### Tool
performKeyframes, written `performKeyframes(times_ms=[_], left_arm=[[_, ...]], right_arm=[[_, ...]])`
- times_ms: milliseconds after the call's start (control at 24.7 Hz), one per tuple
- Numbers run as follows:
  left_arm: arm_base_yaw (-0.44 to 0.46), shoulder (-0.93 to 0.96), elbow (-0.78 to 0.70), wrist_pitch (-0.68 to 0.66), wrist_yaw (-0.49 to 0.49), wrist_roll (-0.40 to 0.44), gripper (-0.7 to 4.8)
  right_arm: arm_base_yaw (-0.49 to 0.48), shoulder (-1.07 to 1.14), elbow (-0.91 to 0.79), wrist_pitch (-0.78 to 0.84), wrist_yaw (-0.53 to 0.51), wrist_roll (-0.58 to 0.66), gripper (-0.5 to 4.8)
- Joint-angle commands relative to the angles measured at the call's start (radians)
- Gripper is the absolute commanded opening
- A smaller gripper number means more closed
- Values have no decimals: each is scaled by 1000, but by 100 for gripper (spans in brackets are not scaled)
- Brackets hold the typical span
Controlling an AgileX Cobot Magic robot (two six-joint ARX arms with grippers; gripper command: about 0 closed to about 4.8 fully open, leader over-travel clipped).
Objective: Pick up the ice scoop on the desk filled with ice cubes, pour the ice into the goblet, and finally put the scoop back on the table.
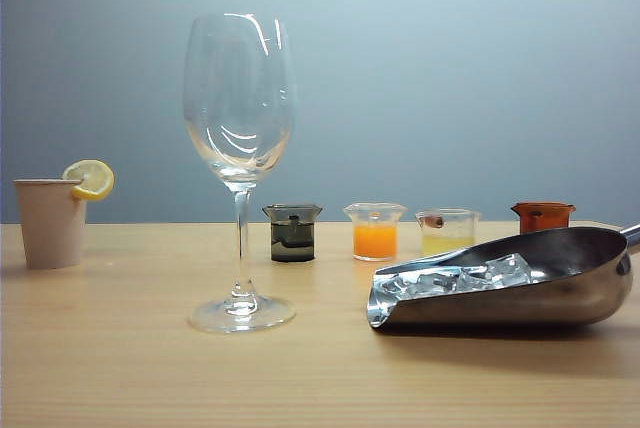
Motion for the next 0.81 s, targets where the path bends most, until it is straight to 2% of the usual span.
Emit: performKeyframes(times_ms=[41, 162, 243, 405, 567, 608, 689, 811], left_arm=[[0, 47, 76, -24, 82, -3, -5], [-23, 80, 137, -66, 106, -3, -5], [-73, 98, 161, -90, 106, -3, -5], [-232, 129, 166, -96, 92, -40, -5], [-455, 174, 215, -186, -45, -40, -5], [-519, 199, 243, -224, -88, -39, -5], [-600, 249, 294, -267, -139, -36, -5], [-656, 300, 343, -264, -150, -36, -5]], right_arm=[[0, 70, 53, 13, 2, 25, -4], [0, 150, 106, 13, 2, 89, -4], [0, 211, 145, 16, -3, 89, -4], [1, 283, 191, 37, -6, 93, -4], [1, 313, 195, 22, -46, 197, -4], [2, 317, 194, 15, -61, 255, -4], [1, 319, 187, 13, -92, 325, -4], [0, 318, 150, 18, -161, 417, -4]])
